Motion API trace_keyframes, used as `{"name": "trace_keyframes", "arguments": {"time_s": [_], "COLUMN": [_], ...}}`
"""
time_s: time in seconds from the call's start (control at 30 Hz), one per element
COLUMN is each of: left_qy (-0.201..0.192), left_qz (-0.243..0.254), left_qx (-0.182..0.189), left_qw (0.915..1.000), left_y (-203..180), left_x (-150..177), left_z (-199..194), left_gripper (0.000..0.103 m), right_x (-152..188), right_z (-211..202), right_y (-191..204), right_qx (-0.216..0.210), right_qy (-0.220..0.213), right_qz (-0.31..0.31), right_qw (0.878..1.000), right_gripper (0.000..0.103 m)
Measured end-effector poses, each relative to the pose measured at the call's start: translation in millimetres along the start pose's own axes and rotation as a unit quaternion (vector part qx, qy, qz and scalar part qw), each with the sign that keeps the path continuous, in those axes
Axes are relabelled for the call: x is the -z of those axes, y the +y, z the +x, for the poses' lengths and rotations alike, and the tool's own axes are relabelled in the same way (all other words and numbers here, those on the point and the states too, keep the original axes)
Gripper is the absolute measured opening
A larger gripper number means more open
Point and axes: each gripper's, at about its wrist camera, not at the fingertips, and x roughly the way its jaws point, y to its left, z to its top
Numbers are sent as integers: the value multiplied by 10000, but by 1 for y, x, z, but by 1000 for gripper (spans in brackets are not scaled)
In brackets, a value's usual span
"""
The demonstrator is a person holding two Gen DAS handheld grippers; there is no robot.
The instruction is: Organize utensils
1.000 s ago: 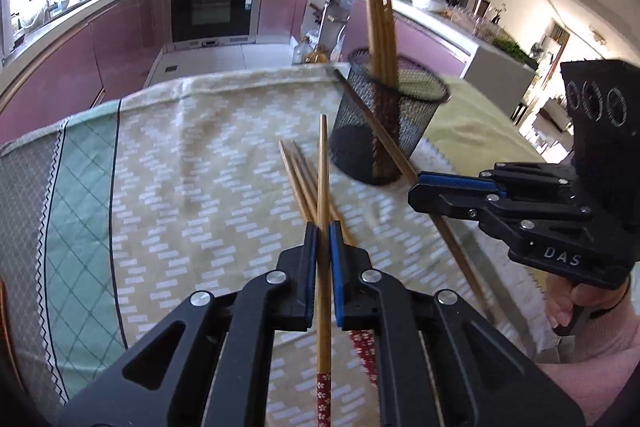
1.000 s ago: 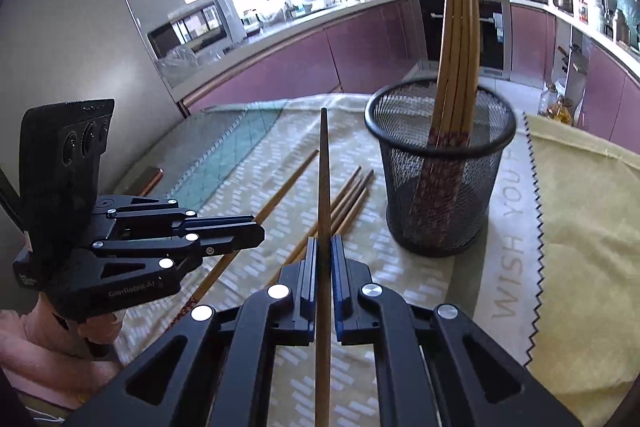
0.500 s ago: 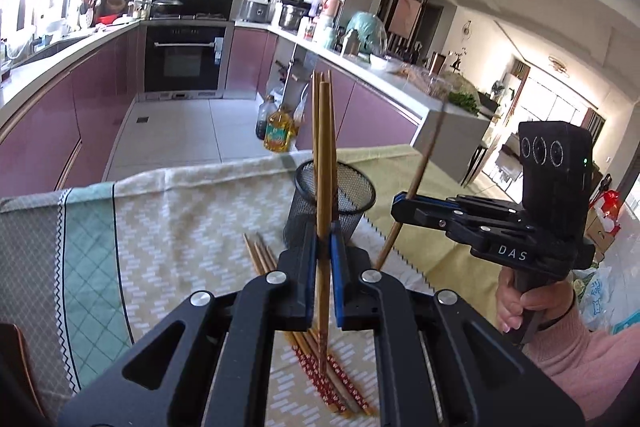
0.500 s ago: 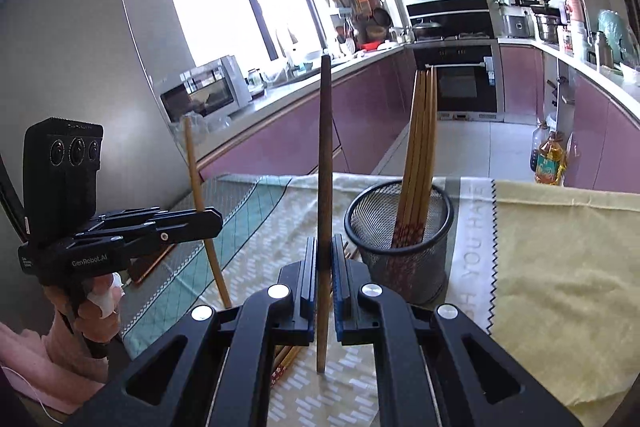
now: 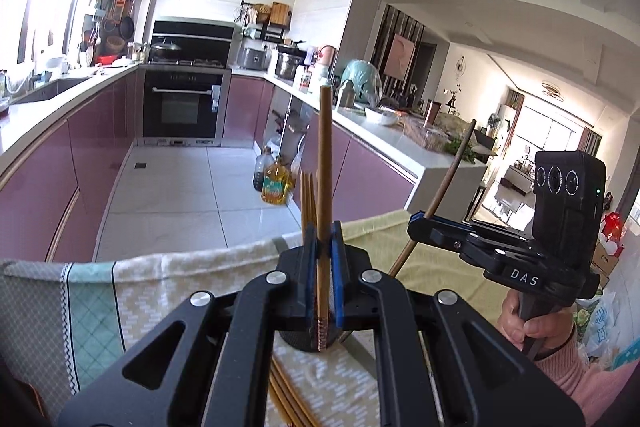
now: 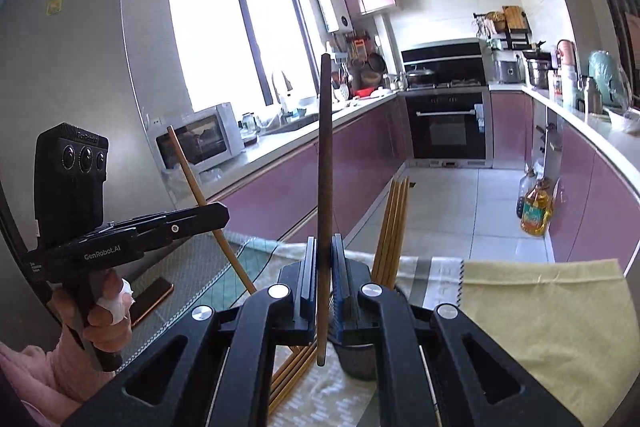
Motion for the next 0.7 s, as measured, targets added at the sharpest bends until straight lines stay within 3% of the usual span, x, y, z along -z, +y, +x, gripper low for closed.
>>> {"name": "trace_keyframes", "arguments": {"time_s": [0.33, 0.7], "left_qy": [-144, 708], "left_qz": [181, 468], "left_qx": [-112, -246], "left_qw": [9997, 9961], "left_y": [-16, -18], "left_x": [-24, 2], "left_z": [19, 62], "left_gripper": [7, 7], "right_x": [-15, 3], "right_z": [1, 40], "right_y": [-11, -23], "right_qx": [213, 333], "right_qy": [-184, 490], "right_qz": [-47, 78], "right_qw": [9996, 9982], "right_gripper": [6, 6]}}
